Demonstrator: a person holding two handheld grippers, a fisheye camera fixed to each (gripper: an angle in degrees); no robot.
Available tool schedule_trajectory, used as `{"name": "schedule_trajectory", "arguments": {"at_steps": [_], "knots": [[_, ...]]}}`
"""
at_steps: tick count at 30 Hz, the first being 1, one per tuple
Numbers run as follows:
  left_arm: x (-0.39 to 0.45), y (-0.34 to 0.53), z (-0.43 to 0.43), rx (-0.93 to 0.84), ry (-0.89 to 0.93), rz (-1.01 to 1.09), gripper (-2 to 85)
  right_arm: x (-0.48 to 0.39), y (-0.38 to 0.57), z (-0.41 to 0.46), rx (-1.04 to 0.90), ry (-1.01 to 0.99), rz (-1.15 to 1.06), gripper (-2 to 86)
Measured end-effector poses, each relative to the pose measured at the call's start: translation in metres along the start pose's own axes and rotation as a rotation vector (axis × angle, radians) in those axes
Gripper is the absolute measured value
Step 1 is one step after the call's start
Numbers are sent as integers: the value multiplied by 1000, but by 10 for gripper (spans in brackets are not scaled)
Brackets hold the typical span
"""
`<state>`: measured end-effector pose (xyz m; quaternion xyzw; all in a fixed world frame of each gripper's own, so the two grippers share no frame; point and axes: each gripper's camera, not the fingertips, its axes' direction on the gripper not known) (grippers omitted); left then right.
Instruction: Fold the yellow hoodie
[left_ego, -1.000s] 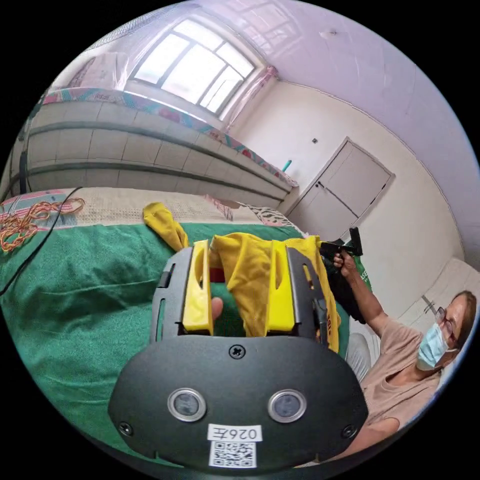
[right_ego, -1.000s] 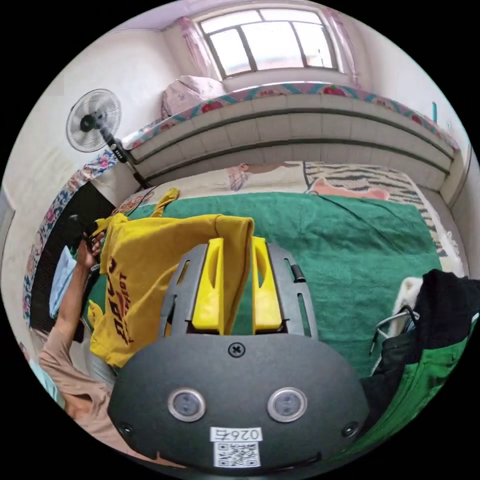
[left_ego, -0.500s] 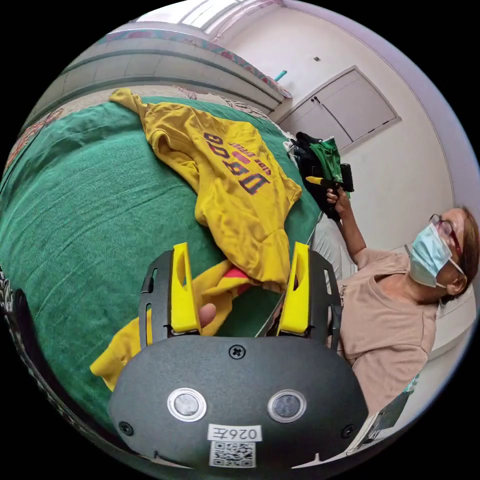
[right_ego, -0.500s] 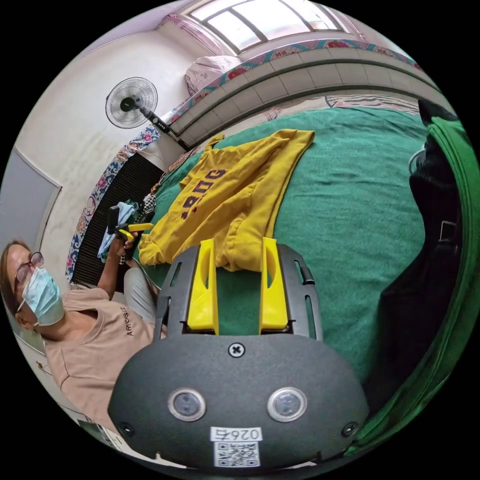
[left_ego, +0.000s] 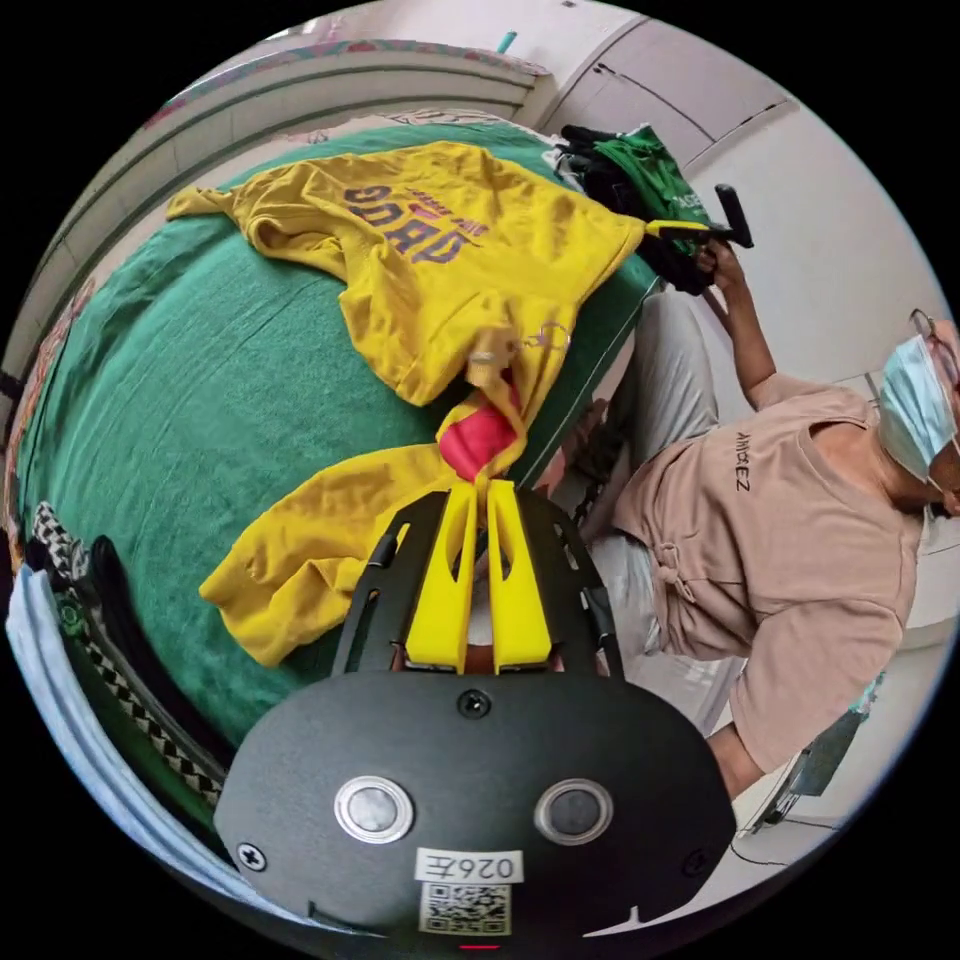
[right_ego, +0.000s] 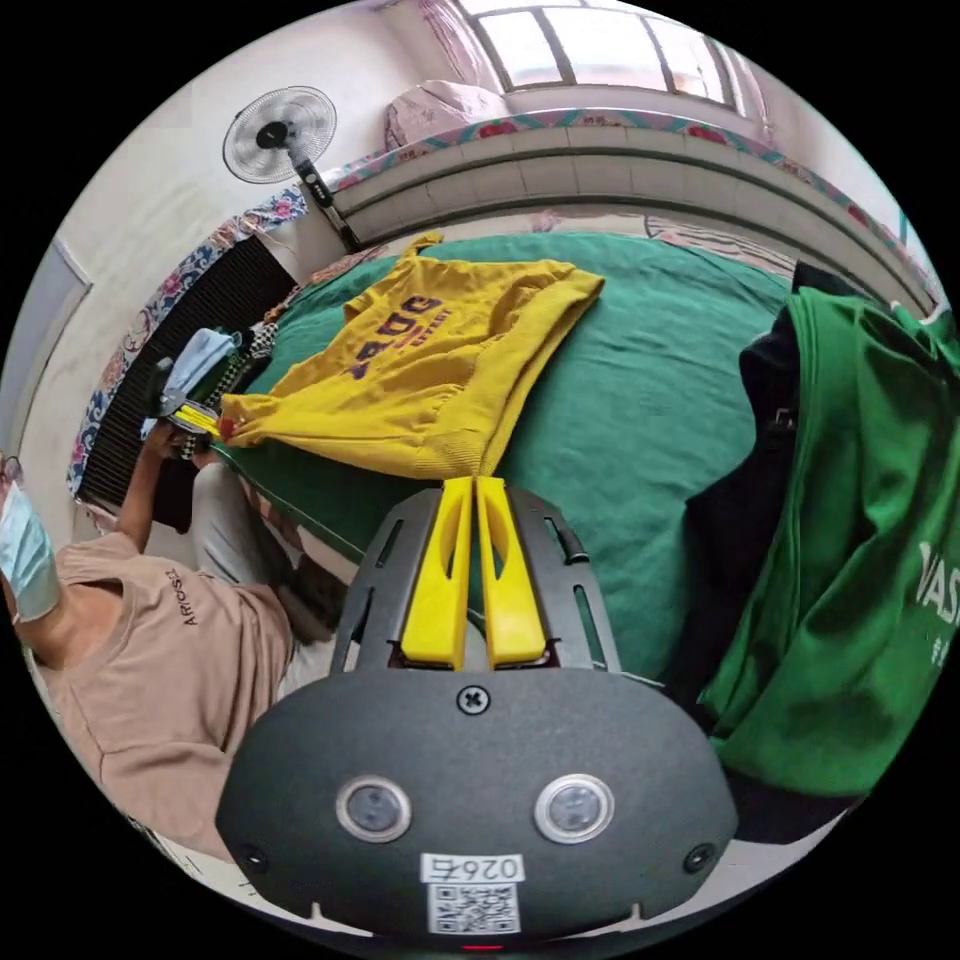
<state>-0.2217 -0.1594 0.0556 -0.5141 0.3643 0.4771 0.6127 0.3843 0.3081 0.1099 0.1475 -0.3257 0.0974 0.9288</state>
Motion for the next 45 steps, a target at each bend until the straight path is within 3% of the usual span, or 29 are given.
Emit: {"name": "schedule_trajectory", "arguments": {"at_steps": [2,4,6,10,13,15,16,19,21,24,28,31,36,40,45], "knots": [[-19,32,-1,115,202,-23,14,15,28,8,-54,-142,70,-9],[-31,50,-3,169,235,-66,40,19,41,16,-101,-98,129,-7],[-38,69,-17,283,236,-93,61,14,49,10,-90,-9,173,-4],[-56,75,-56,540,131,-144,129,-37,29,-22,61,-35,119,14],[-74,18,-47,558,48,-178,235,-99,-18,-12,64,-41,-19,22],[-96,-30,-22,490,56,-219,245,-132,-50,11,17,-60,-99,26],[-115,-61,2,410,87,-250,221,-147,-69,33,-41,-62,-134,25],[-146,-107,74,118,299,-301,40,-160,-97,97,-263,11,-169,7],[-123,-88,66,198,246,-249,35,-162,-92,126,-417,66,-208,-3],[-74,-14,42,290,53,-245,36,-160,-85,112,-385,15,-206,-8],[-81,68,-2,523,93,-337,70,-143,-88,102,-378,-84,-153,-9],[-106,59,-35,642,81,-360,111,-143,-90,88,-354,-65,-101,-9],[-160,-61,-35,468,63,-336,187,-214,-110,35,-107,-36,-171,-8],[-219,-162,-5,298,133,-405,222,-326,-180,61,-2,-223,-425,-3],[-239,-196,-8,134,-38,-433,32,-434,-268,181,-114,-419,-611,54]]}}
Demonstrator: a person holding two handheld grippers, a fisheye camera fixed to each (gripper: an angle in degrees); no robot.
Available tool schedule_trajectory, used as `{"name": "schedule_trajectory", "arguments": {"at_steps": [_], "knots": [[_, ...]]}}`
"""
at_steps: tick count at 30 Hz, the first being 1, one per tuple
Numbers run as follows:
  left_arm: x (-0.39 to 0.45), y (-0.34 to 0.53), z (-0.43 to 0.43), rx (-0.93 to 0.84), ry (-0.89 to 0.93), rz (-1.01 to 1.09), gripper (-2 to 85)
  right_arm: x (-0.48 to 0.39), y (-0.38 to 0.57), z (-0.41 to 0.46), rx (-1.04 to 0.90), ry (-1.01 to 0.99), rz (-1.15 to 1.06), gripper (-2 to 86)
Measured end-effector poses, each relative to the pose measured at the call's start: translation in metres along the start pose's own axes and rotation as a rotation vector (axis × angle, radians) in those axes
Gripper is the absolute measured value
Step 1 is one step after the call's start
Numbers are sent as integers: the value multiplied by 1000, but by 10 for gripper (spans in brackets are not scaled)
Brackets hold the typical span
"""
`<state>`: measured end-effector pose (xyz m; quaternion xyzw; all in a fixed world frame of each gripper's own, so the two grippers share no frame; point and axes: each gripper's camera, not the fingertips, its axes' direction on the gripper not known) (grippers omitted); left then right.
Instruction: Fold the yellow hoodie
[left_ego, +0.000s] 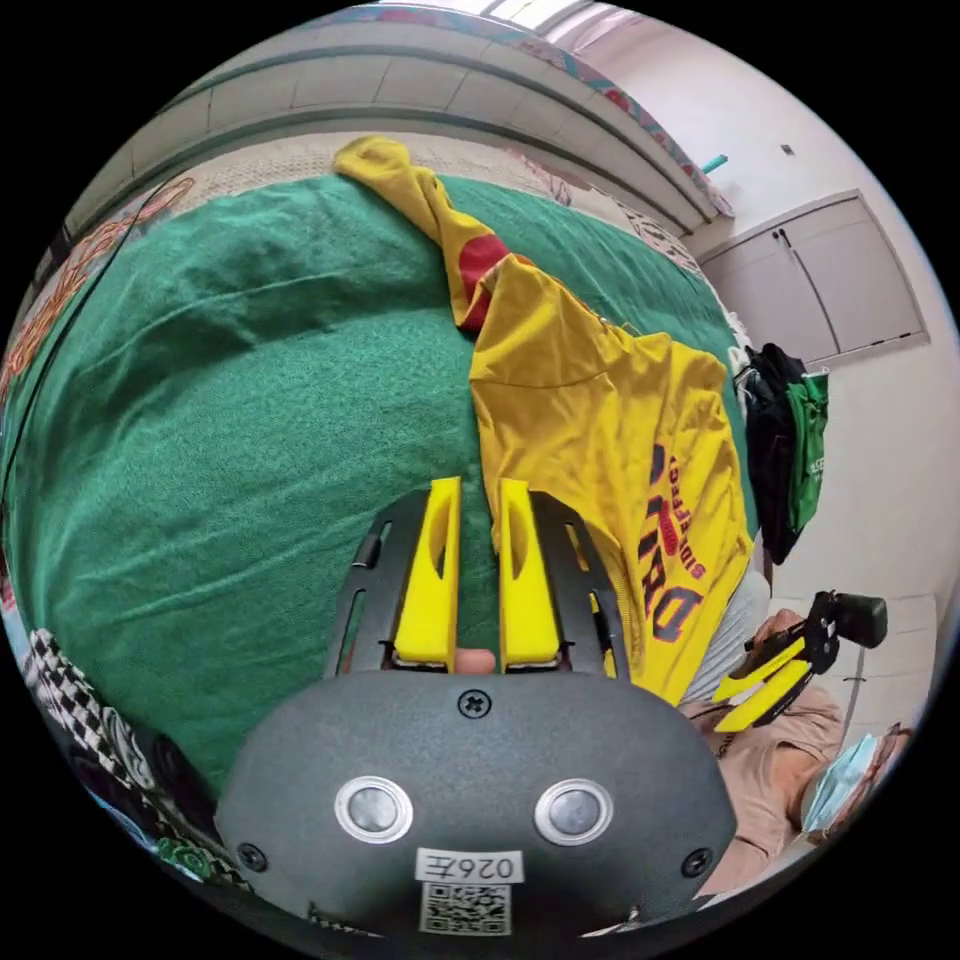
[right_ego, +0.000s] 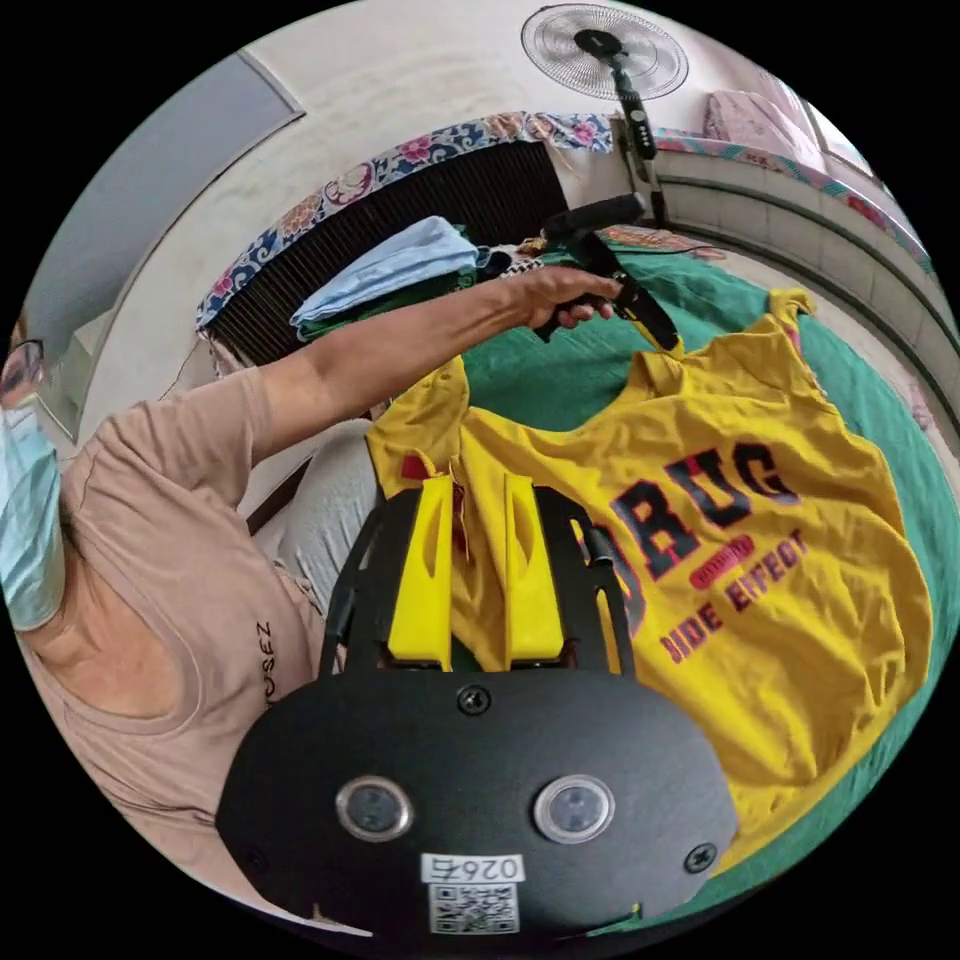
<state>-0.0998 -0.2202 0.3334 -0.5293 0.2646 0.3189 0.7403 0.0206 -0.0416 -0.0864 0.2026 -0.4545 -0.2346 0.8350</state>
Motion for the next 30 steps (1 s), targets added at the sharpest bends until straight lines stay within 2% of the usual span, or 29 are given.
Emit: {"name": "schedule_trajectory", "arguments": {"at_steps": [1,2,4,5,7,10,13,15,18,20,21,22,23,24,25,27,29,30], "knots": [[0,-4,-6,9,35,34,3,15,-22,45,-82,-59,1,70],[-2,-3,-22,89,58,49,-2,27,-35,89,-188,-148,2,82],[-10,11,-54,291,68,61,-2,33,-37,121,-244,-209,9,93],[-20,18,-63,338,99,67,3,31,-33,114,-206,-161,-7,94],[-39,24,-63,318,146,46,32,34,-24,93,-170,-137,-11,95],[-70,44,-63,333,191,-35,92,42,0,56,-91,-205,-16,98],[-70,66,-70,436,171,-39,88,52,25,50,-145,-211,-7,91],[-47,69,-70,473,199,61,60,55,39,43,-172,-219,-6,74],[7,54,-38,288,269,257,23,63,66,-5,-99,-102,12,49],[46,48,22,-84,203,368,0,93,108,-42,-114,112,115,23],[52,49,35,-156,154,374,-1,106,123,-46,-163,177,172,16],[54,56,28,-77,157,373,-5,136,156,-47,-314,296,313,2],[52,59,15,-41,200,375,-6,155,187,-54,-401,324,395,-2],[51,60,7,-17,237,393,-6,157,197,-71,-331,264,402,-3],[45,63,-15,79,303,405,-5,163,213,-103,-236,185,434,-4],[33,66,-53,283,356,387,1,178,228,-157,-88,227,476,-2],[14,58,-89,499,322,314,47,221,243,-234,109,361,582,17],[10,52,-93,535,306,281,81,237,246,-250,150,378,608,27]]}}
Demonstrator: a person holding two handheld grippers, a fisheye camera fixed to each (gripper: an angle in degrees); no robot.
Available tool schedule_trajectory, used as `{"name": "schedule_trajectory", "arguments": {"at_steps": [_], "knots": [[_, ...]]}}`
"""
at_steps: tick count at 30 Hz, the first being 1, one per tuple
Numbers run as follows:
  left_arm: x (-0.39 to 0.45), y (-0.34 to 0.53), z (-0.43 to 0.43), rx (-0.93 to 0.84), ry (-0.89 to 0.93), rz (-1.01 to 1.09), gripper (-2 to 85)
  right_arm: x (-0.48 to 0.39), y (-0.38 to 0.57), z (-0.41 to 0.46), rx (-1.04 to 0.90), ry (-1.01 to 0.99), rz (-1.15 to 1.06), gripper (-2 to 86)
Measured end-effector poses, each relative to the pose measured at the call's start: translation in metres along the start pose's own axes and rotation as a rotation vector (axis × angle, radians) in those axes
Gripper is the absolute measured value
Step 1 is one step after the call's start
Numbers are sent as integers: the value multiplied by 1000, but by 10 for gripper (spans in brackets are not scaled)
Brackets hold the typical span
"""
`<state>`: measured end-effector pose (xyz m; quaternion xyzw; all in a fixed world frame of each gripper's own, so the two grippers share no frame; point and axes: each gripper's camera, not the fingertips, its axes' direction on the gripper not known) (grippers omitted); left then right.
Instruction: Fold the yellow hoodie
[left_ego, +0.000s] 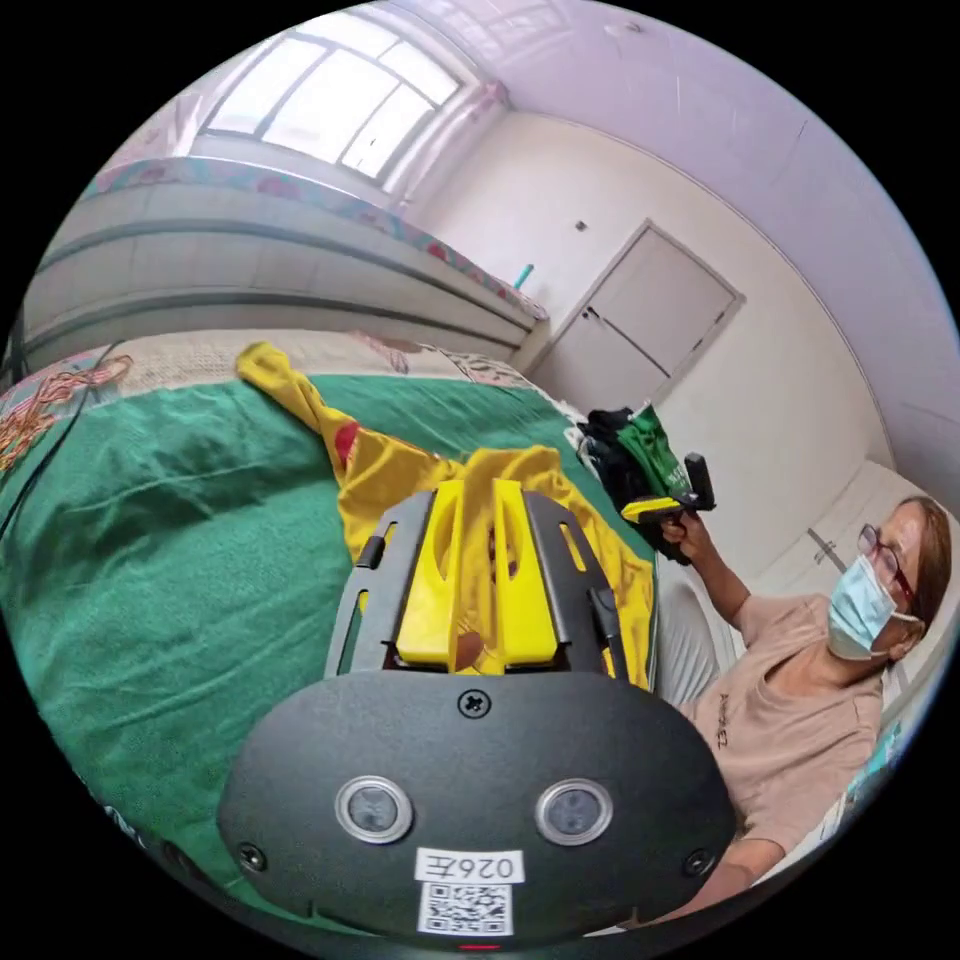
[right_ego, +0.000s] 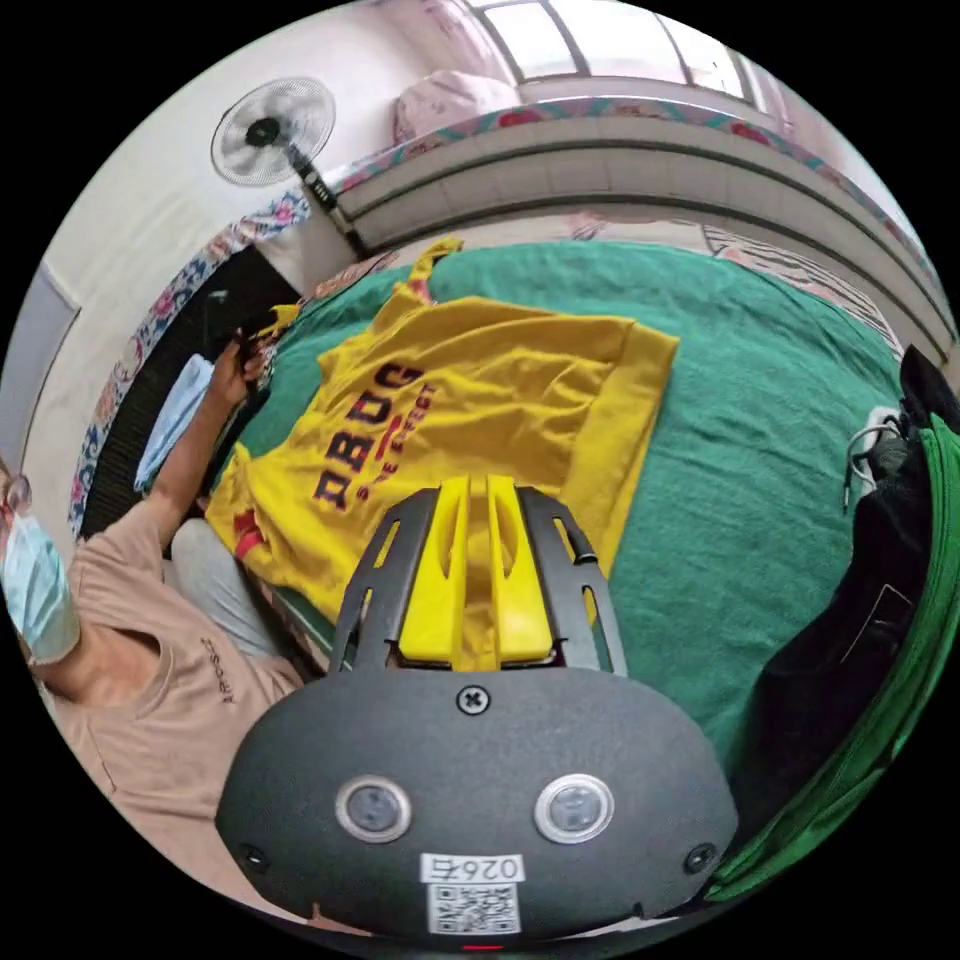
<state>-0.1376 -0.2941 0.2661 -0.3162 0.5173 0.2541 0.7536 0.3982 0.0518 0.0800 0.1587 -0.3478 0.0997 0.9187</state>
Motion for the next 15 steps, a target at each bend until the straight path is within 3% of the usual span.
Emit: {"name": "schedule_trajectory", "arguments": {"at_steps": [1,3,7,9,10,11,13,15], "knots": [[-11,-12,2,47,-44,-47,148,39,-21,-12,52,13,69,46],[-27,-30,22,26,-112,-111,201,97,-54,-15,92,28,167,79],[-62,-68,115,-213,-245,-219,260,212,-120,23,82,-59,365,87],[-76,-76,163,-392,-349,-288,213,233,-144,44,29,-102,355,57],[-62,-84,171,-436,-584,-264,126,233,-156,43,12,-75,293,30],[-46,-91,176,-422,-638,-174,73,230,-163,28,29,33,250,18],[-40,-93,164,-307,-606,-158,43,237,-168,7,56,219,187,12],[-51,-84,154,-220,-435,-181,45,258,-174,3,10,182,144,24]]}}
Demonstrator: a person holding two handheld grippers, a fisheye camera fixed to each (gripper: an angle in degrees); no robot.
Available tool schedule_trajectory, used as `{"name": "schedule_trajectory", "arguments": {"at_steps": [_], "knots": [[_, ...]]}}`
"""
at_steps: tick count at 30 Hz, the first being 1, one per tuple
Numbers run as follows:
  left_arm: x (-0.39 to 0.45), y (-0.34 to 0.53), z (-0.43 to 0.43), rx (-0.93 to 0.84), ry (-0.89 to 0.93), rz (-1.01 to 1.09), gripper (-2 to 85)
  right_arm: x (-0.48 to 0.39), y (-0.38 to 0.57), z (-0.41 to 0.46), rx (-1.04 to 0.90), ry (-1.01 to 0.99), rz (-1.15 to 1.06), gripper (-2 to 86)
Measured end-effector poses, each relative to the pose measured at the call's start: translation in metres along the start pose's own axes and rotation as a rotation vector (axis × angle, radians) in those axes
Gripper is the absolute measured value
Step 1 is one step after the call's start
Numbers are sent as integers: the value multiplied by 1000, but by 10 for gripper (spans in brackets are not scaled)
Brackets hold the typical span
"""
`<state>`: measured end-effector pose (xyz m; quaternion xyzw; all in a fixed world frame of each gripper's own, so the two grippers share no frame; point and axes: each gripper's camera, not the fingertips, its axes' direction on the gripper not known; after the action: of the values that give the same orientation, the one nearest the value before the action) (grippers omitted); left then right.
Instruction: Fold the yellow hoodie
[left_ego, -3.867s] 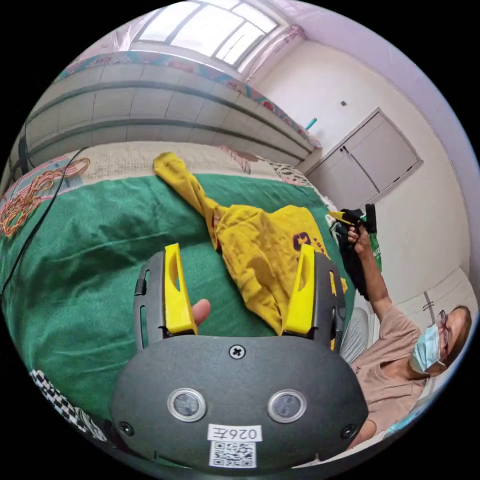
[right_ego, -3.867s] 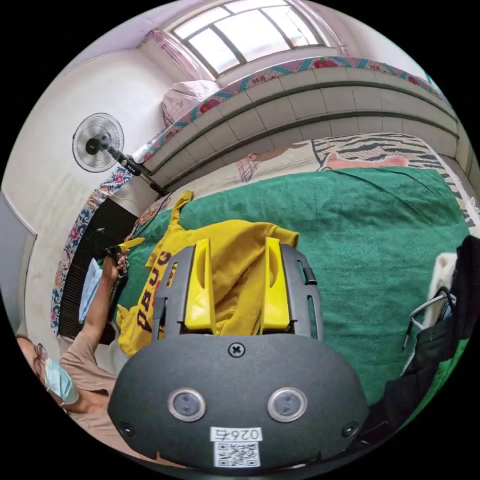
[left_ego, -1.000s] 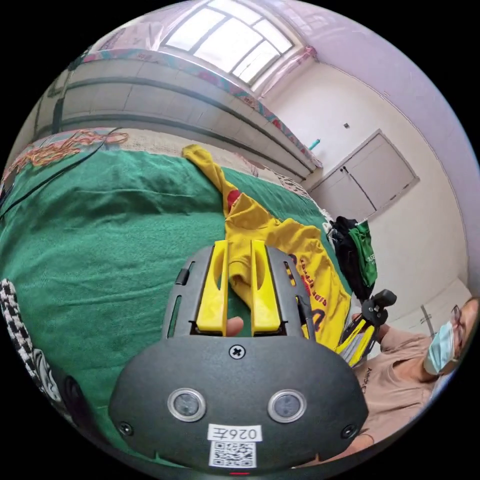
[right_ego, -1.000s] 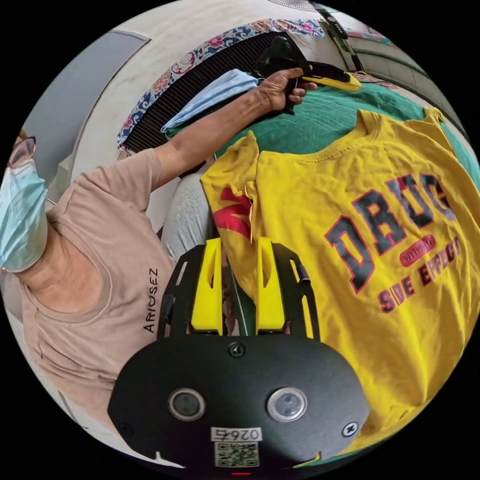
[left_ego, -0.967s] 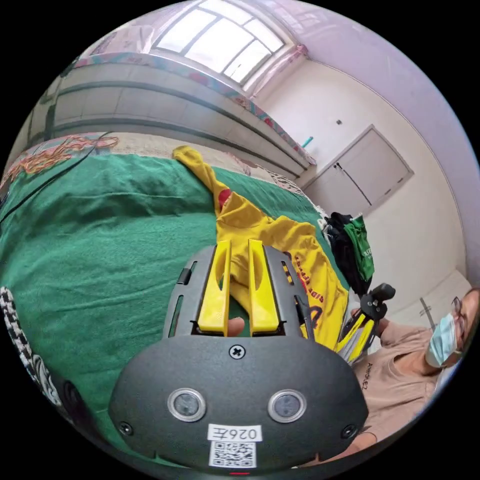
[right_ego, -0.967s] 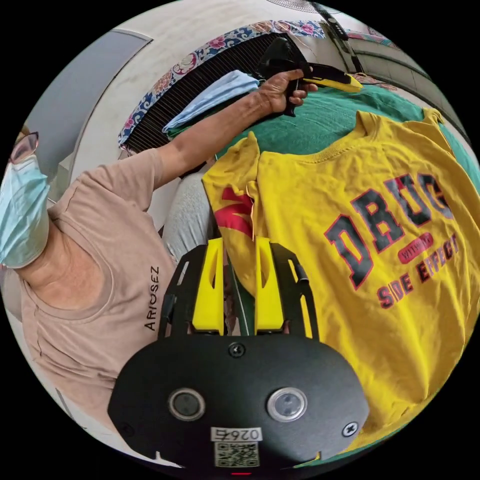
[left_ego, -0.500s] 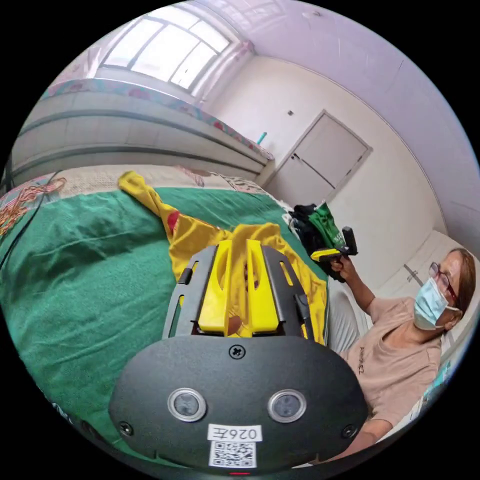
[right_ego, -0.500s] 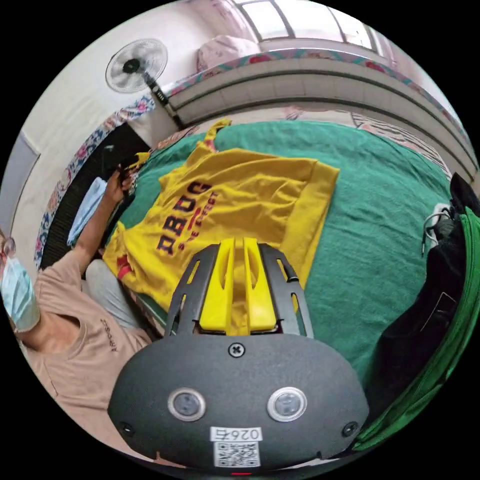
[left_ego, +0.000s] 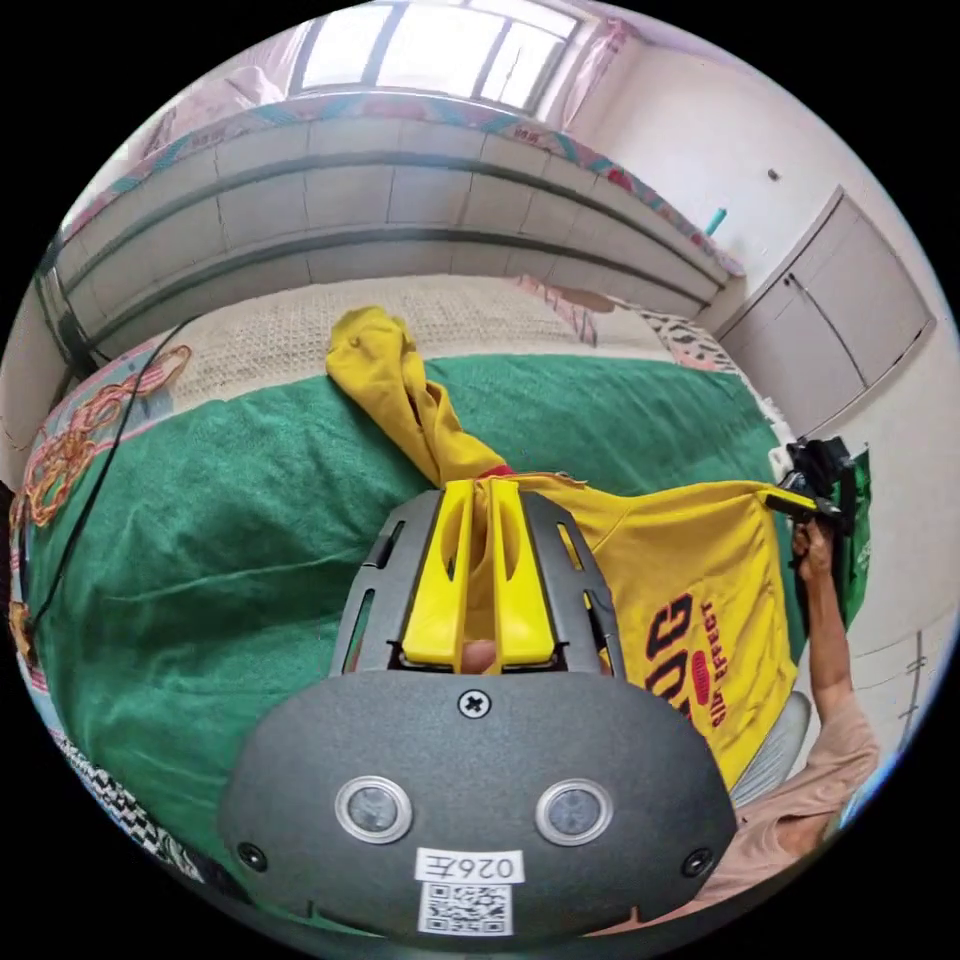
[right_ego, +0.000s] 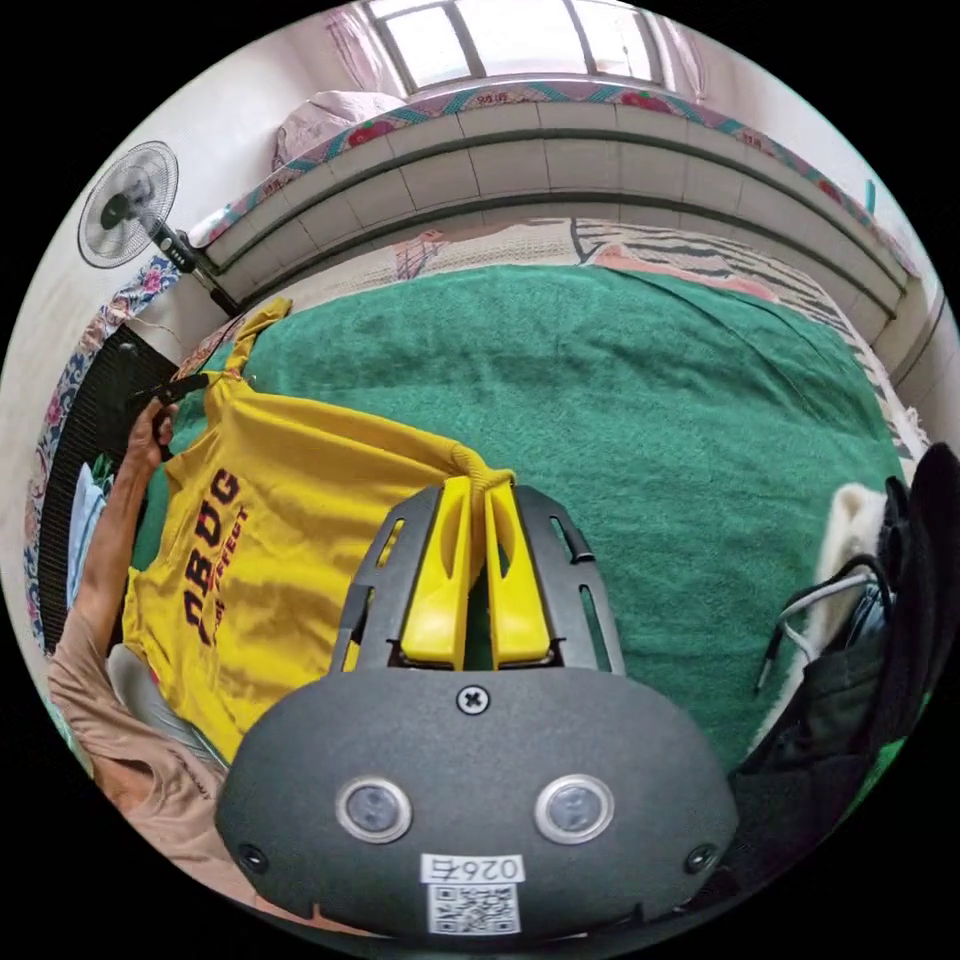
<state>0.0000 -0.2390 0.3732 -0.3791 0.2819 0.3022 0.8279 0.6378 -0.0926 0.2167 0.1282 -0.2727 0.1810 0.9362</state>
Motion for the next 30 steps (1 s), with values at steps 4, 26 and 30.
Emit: {"name": "schedule_trajectory", "arguments": {"at_steps": [4,26,30], "knots": [[-23,43,2,50,169,-32,71,17,-4,-36,18,-19,20,61],[58,338,-41,-98,298,311,-10,-127,153,-302,66,-19,-269,-9],[77,421,-135,292,330,356,-10,-169,206,-428,473,-117,-334,-9]]}}
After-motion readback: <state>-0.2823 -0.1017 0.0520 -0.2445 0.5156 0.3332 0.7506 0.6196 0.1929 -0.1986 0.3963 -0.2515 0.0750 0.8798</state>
